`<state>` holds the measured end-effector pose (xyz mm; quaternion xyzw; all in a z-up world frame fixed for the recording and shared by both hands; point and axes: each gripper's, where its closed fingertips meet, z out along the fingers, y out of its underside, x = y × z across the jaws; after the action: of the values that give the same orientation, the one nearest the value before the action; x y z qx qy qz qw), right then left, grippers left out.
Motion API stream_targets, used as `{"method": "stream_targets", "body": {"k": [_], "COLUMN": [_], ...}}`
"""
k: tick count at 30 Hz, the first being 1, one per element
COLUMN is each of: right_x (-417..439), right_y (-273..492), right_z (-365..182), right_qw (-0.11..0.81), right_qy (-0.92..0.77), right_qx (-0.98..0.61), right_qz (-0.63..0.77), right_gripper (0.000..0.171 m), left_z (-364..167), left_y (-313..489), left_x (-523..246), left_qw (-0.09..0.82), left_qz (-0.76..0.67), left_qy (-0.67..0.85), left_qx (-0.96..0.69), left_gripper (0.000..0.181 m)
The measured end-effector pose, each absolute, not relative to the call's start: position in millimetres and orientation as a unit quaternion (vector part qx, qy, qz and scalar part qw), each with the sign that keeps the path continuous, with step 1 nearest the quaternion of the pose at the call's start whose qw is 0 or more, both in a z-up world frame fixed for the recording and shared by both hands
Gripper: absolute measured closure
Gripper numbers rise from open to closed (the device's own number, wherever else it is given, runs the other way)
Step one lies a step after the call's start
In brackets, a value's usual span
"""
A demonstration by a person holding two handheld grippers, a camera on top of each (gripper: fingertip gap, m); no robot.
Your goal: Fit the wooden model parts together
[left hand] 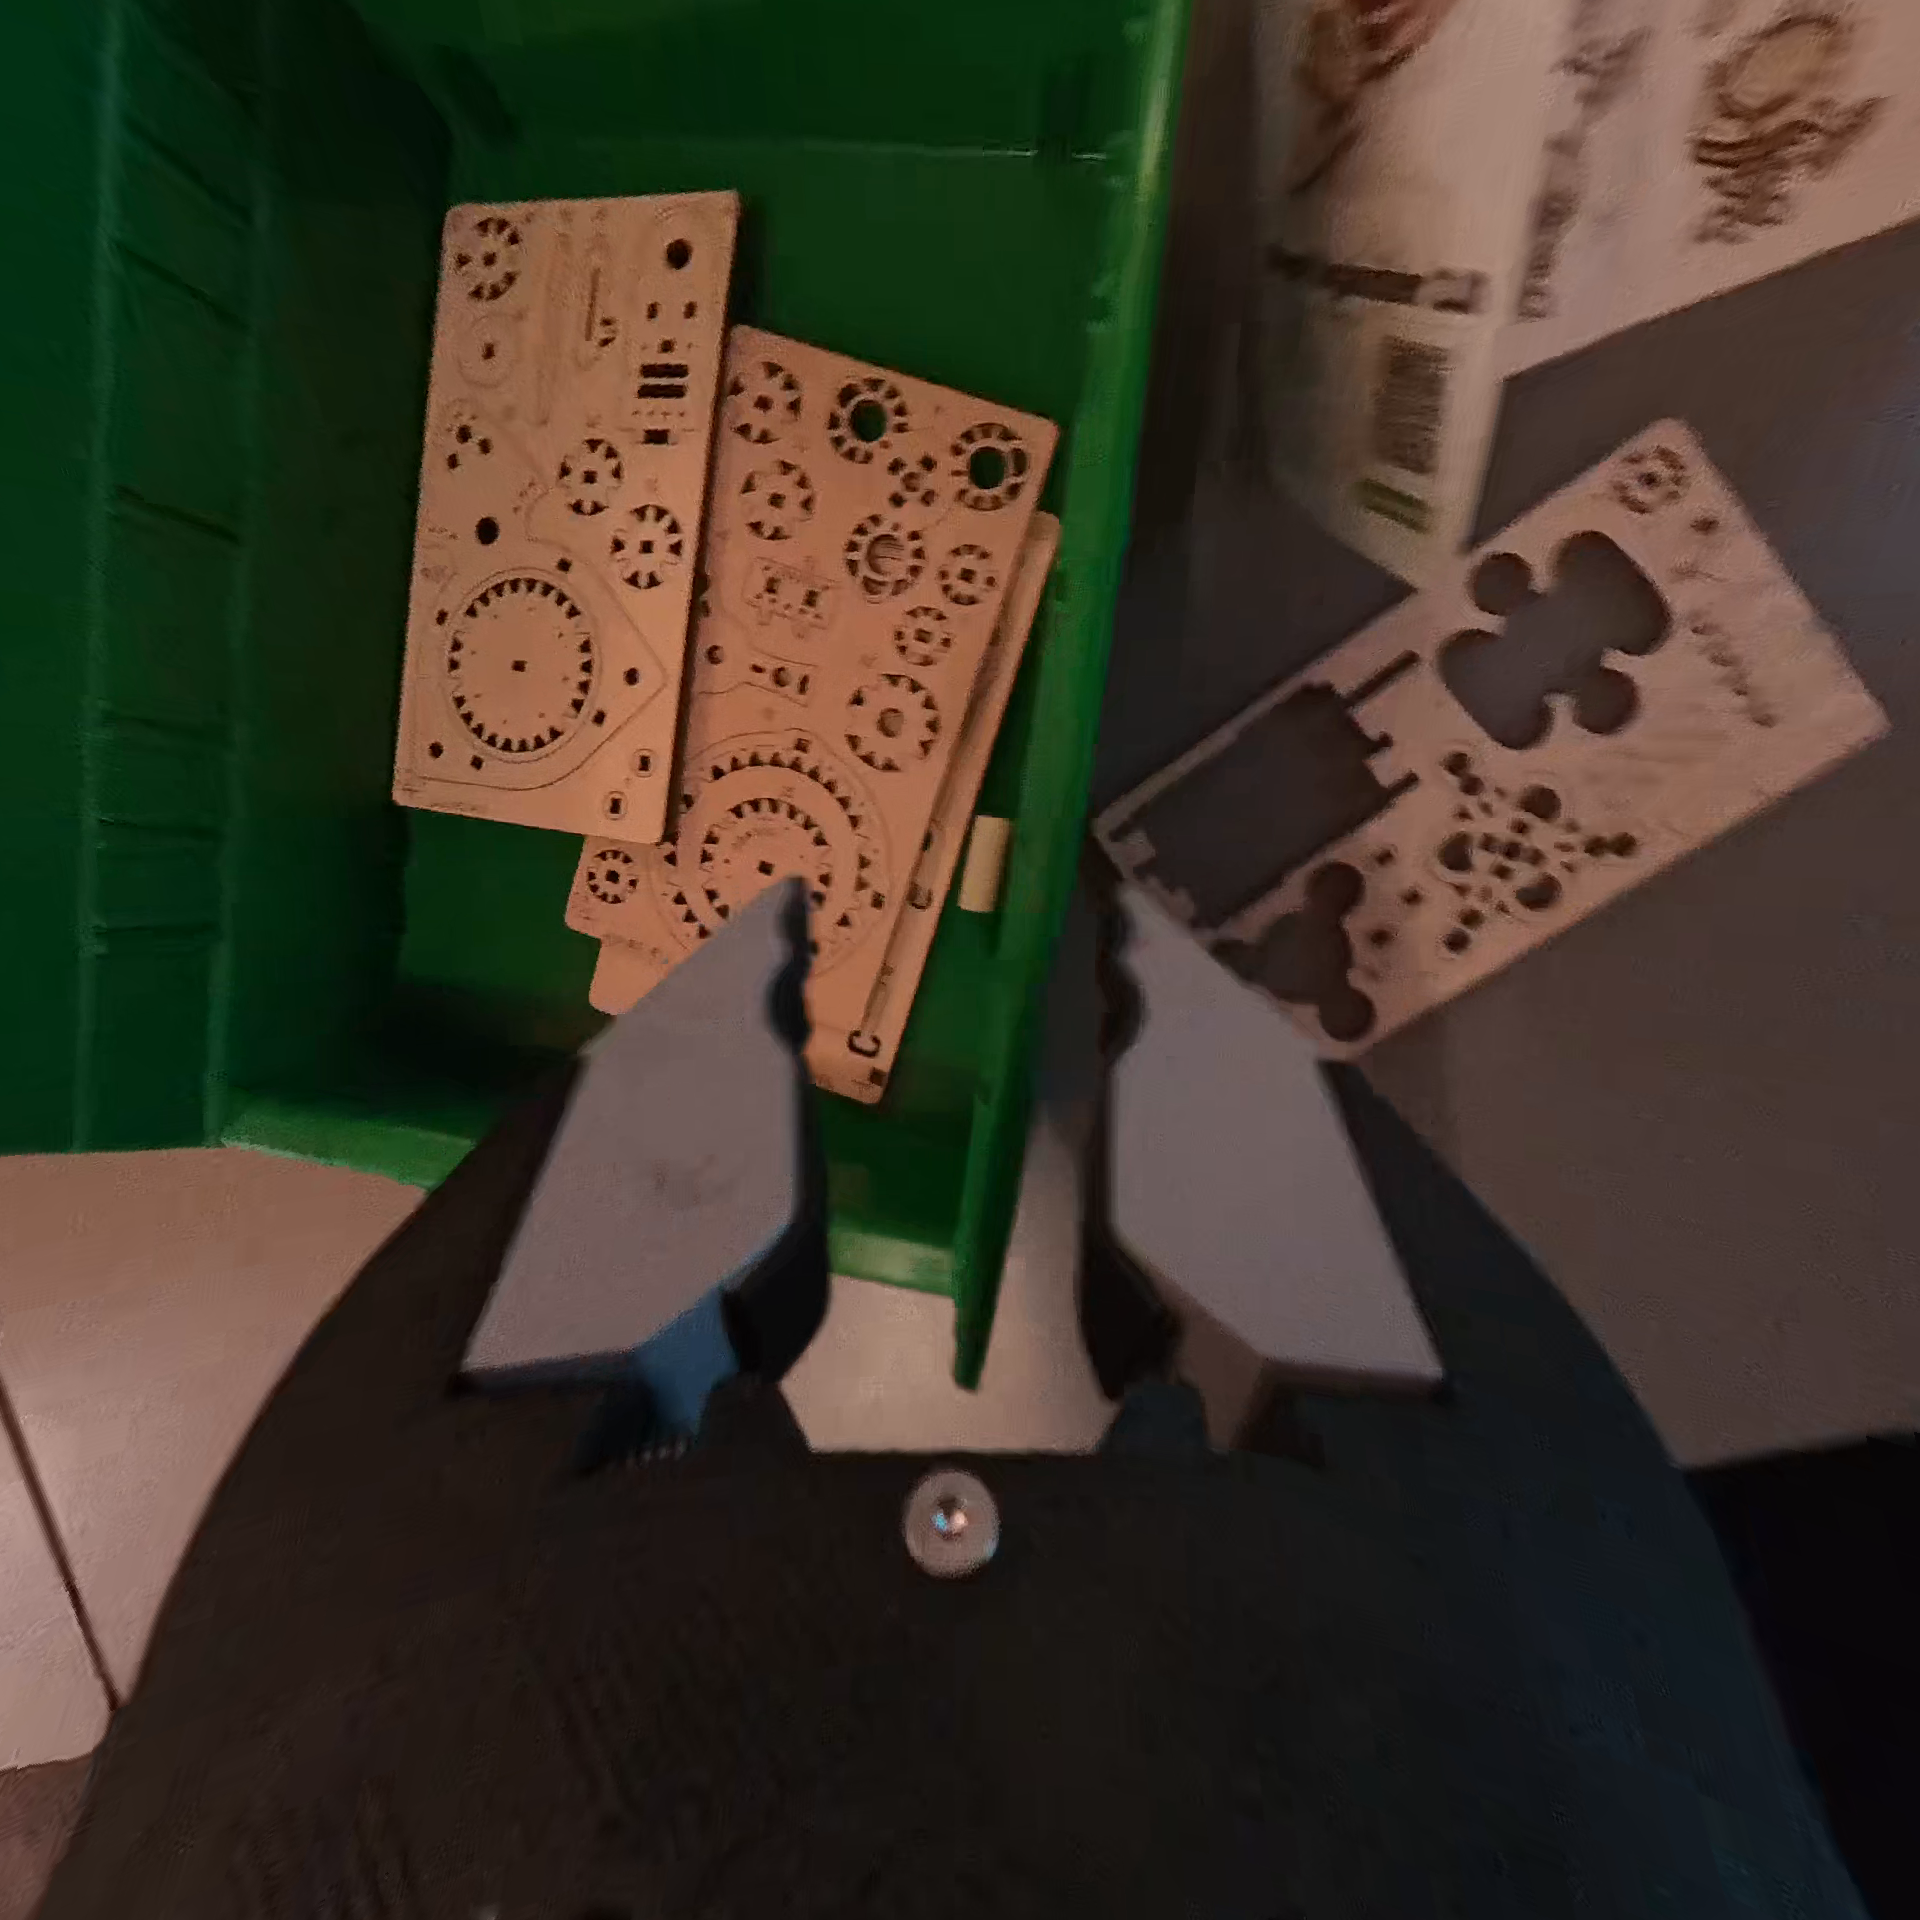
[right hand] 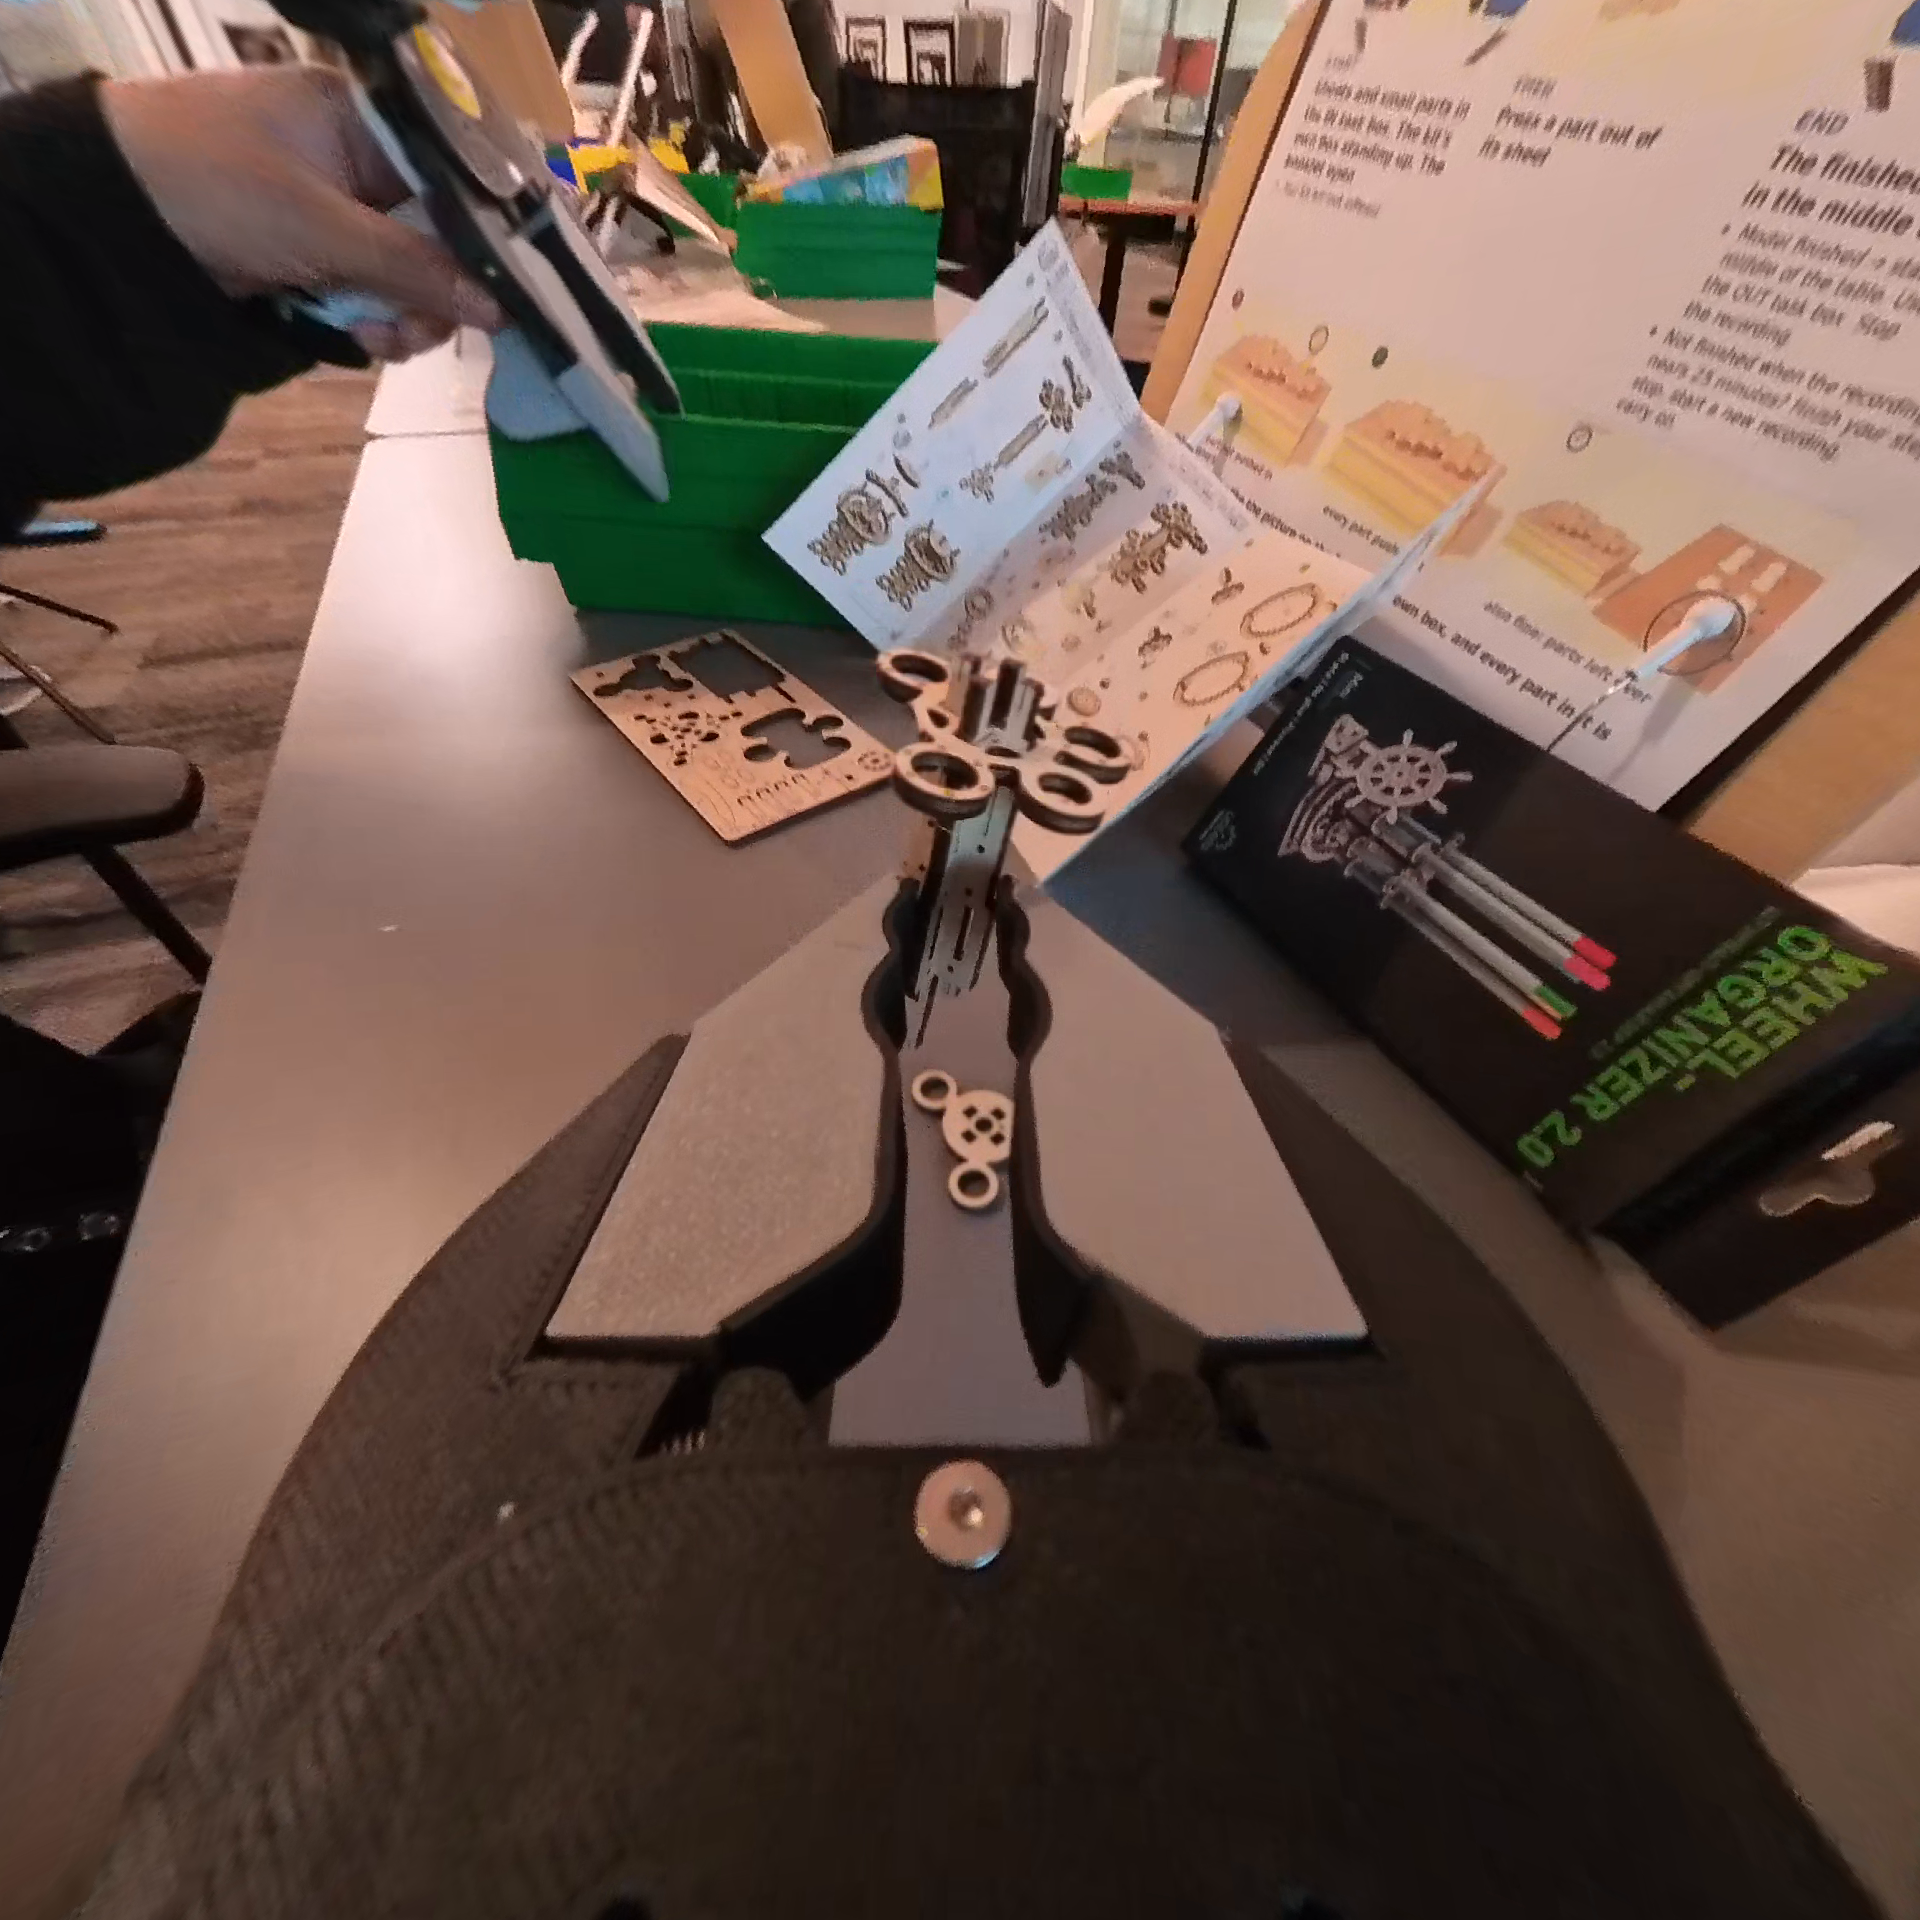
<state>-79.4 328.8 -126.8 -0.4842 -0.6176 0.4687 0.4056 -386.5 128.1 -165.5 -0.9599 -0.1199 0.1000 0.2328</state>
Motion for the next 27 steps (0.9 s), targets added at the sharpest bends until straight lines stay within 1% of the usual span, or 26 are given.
{"method": "stream_targets", "body": {"k": [2,3,5,7,9,10,12,14,17,20,22,24,27], "right_x": [-78.4,-78.0,-77.6,-77.8,-77.8,-77.7,-77.8,-78.6,-81.4,-83.6,-85.7,-87.4,-90.6], "right_y": [328.3,327.2,324.8,321.3,319.3,319.2,321.1,322.9,319.2,302.2,294.4,285.4,278.5], "right_z": [-130.1,-131.2,-132.7,-132.6,-132.7,-133.0,-134.3,-138.2,-147.7,-150.5,-151.2,-152.9,-152.4], "right_qw": [0.405,0.404,0.405,0.407,0.411,0.414,0.421,0.426,0.423,0.424,0.445,0.457,0.474], "right_qy": [-0.620,-0.623,-0.628,-0.634,-0.639,-0.641,-0.644,-0.650,-0.670,-0.695,-0.708,-0.719,-0.721], "right_qx": [-0.489,-0.488,-0.487,-0.482,-0.478,-0.478,-0.480,-0.481,-0.477,-0.441,-0.415,-0.391,-0.374], "right_qz": [0.462,0.458,0.452,0.447,0.440,0.435,0.422,0.405,0.380,0.377,0.359,0.349,0.341], "right_gripper": [0.160,0.160,0.160,0.160,0.160,0.160,0.160,0.160,0.160,0.160,0.159,0.159,0.159], "left_z": [-170.7,-171.5,-171.9,-168.3,-153.5,-142.4,-123.9,-110.7,-99.6,-108.5,-123.4,-143.0,-164.6], "left_y": [135.3,138.5,142.7,141.4,152.1,158.0,164.0,174.3,198.6,219.5,230.6,238.9,251.3], "left_x": [-394.1,-397.4,-408.9,-433.2,-428.4,-424.6,-420.2,-401.6,-340.3,-268.8,-225.1,-195.5,-174.5], "left_qw": [0.241,0.248,0.259,0.266,0.307,0.332,0.355,0.373,0.417,0.437,0.431,0.403,0.376], "left_qz": [0.077,0.058,0.053,0.101,0.085,0.087,0.111,0.097,0.001,-0.101,-0.160,-0.191,-0.183], "left_qy": [-0.142,-0.161,-0.183,-0.213,-0.210,-0.201,-0.187,-0.162,-0.085,0.007,0.066,0.120,0.201], "left_qx": [-0.957,-0.953,-0.947,-0.935,-0.924,-0.917,-0.909,-0.908,-0.905,-0.894,-0.886,-0.887,-0.886], "left_gripper": [0.141,0.145,0.172,0.158,0.143,0.140,0.135,0.114,0.112,0.108,0.107,0.108,0.112]}}
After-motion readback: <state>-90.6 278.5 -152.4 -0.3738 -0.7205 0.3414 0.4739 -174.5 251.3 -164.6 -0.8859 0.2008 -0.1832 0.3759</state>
